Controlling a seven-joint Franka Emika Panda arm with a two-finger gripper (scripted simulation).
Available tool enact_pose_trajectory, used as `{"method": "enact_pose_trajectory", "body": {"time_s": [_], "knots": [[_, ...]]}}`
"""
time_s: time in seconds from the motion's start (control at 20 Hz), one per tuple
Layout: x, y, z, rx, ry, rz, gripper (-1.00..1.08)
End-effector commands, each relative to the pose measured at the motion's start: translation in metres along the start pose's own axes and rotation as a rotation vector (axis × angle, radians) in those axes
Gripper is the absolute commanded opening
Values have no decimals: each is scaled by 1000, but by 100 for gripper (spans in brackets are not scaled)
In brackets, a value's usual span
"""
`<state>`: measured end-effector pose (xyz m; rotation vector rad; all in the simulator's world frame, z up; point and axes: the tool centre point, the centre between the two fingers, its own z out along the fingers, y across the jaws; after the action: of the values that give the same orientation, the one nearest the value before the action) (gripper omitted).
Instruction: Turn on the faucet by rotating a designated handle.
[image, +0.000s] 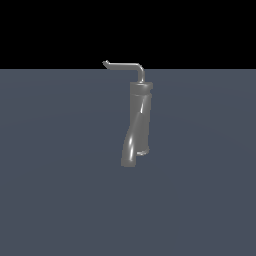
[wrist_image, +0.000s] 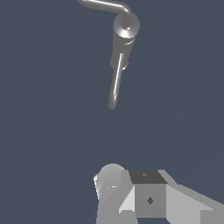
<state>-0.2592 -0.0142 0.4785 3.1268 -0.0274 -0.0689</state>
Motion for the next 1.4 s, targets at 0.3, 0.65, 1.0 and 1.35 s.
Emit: {"method": "enact_pose_trajectory", "body": {"time_s": [0.3,0.65,1.0,1.35], "knots": [[4,8,-6,-9,26,16,-100],[6,12,-8,-13,37,24,-100],[14,11,-8,-10,38,66,-100],[33,8,-7,-4,39,162,-100]]}}
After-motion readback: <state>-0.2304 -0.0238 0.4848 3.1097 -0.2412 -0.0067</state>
